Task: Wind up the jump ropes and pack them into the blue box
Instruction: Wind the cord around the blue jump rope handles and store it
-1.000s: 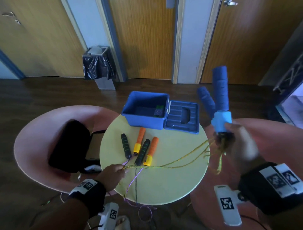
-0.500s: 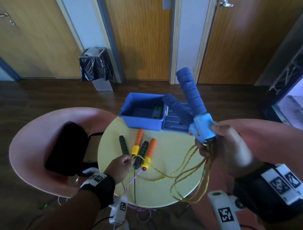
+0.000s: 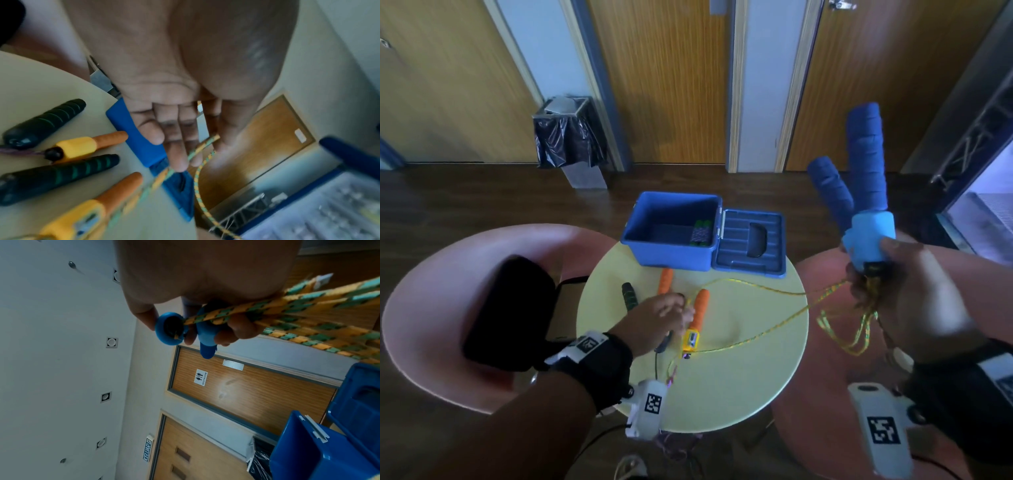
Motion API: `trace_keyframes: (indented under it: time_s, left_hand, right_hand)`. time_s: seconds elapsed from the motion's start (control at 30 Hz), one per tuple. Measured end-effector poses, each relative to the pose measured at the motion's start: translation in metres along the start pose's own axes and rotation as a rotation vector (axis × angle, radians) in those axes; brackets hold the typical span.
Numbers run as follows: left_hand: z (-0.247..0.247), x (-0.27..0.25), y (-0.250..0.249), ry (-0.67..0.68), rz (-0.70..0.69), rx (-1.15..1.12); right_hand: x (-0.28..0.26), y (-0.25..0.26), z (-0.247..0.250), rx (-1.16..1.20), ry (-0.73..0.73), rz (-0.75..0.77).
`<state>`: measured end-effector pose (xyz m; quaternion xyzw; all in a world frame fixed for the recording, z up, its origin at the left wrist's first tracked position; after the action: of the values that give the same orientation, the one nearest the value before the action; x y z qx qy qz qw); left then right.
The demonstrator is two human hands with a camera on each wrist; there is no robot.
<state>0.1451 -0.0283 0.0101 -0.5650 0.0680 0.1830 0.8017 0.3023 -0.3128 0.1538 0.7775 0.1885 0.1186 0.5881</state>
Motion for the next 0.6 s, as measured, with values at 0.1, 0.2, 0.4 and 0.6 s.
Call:
trace_keyframes:
  time_s: [0.1, 0.2, 0.4, 0.6]
  left_hand:
    - [-0.016, 0.004, 0.032, 0.071, 0.088, 0.106]
    - [-0.033, 0.003, 0.058, 0.100, 0.150, 0.018]
    - [-0.077, 0.005, 0.090, 0.390, 0.172, 0.184]
    - [-0.073, 0.028, 0.108, 0.362, 0.053, 0.593]
  right_hand:
    - [-0.004, -0.002, -0.008, 0.015, 0.047, 0.017]
    - [-0.007, 0.000, -0.020, 0.043, 0.108, 0.035]
    - [0.004, 0.012, -0.056, 0.005, 0.185, 0.088]
    - [0.031, 0.031, -0.120, -0.042, 0.278, 0.186]
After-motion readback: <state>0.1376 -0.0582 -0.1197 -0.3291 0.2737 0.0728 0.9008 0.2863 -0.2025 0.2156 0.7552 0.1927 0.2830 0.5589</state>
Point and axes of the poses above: each hand's wrist, its own x-axis towards the middle knuckle, its own z-axis out of the back of the hand, y = z × x, the point moved 10 cm from there along x, towards the middle knuckle, and after that the axes turned 3 degrees about y, right-handed, at the moved point
